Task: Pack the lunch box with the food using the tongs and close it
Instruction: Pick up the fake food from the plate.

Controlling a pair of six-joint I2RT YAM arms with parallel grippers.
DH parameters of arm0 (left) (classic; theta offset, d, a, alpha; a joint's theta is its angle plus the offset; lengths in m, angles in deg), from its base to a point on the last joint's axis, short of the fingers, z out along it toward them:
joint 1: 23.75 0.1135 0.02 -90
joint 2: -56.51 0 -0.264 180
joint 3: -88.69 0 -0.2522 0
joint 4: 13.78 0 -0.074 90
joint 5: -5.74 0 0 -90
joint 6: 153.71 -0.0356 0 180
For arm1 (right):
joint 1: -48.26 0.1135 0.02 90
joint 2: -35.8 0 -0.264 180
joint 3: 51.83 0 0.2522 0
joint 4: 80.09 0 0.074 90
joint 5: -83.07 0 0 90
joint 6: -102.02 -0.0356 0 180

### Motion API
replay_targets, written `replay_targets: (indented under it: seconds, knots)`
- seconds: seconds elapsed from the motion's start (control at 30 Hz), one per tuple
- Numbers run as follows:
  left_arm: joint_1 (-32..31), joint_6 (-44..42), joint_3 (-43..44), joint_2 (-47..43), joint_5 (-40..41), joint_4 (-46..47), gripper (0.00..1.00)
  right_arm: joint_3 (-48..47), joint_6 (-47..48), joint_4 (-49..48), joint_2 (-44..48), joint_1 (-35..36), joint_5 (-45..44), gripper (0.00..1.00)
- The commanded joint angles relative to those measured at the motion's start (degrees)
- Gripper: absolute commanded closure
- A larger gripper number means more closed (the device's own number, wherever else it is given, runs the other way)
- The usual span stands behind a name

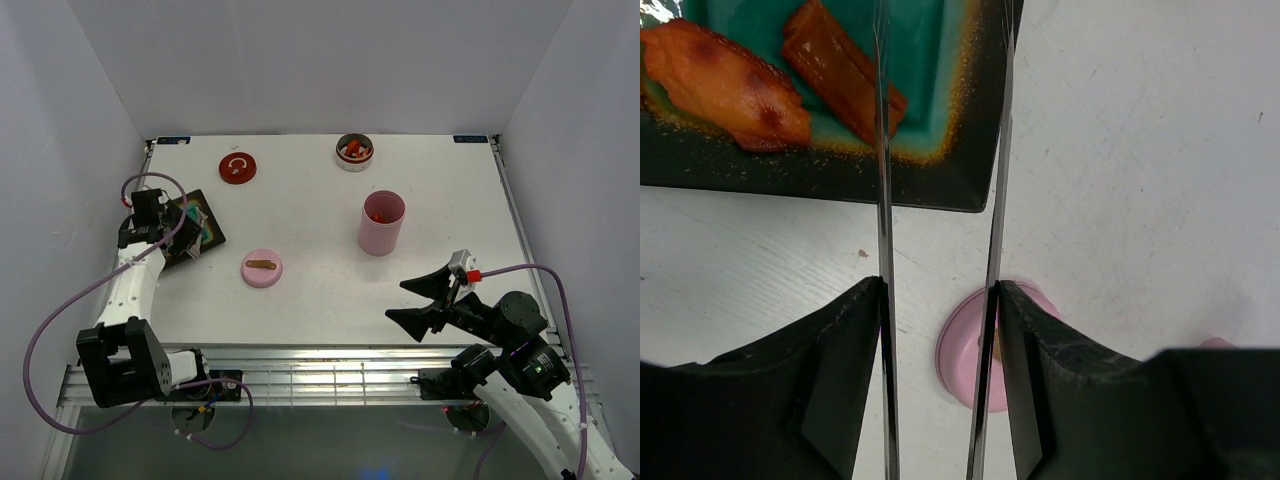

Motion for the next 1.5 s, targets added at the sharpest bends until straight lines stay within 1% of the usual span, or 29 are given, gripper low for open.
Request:
replay_targets:
  seconds: [0.0, 0.03, 0.17, 0.4, 0.57, 0.7, 1.1, 1.33, 1.47]
  knots:
    - [-0.4, 0.0, 4.1, -4.6, 2.7, -1.5, 0.41, -1.5, 0.4, -1.3, 0.6, 0.4, -0.3, 0.17]
    - [-0.4, 0.0, 4.6, -5.2, 5.2, -2.3, 0.41, -1.4, 0.4, -1.3, 0.6, 0.4, -0.3, 0.17]
    - [-0.4, 0.3, 5.4, -8.1, 6.6, -4.9, 0.41, -1.3, 0.3, -1.3, 0.5, 0.4, -0.2, 0.17]
    - [-0.4, 0.3, 3.8, -11.7, 9.2, -7.4, 0.41, -1.4, 0.4, -1.2, 0.6, 0.4, -0.2, 0.17]
    - [-0.4, -0.2, 2.5, -12.7, 11.3, -9.4, 0.46, -1.5, 0.3, -1.1, 0.7, 0.4, -0.3, 0.17]
    - [-0.4, -0.8, 2.3, -13.0, 13.2, -11.1, 0.47, -1.5, 0.3, -1.0, 0.7, 0.4, -0.3, 0.17]
    - [-0.4, 0.8, -0.3, -12.1, 10.7, -10.3, 0.48, -1.8, 0.3, -0.6, 0.8, 0.4, -0.6, 0.17]
    - [-0.4, 1.3, -1.6, -11.3, 11.3, -9.8, 0.48, -1.8, 0.4, -0.6, 0.8, 0.4, -0.6, 0.17]
    - [-0.4, 1.2, -1.9, -10.4, 10.6, -7.6, 0.48, -1.9, 0.4, -0.6, 0.8, 0.4, -0.5, 0.17]
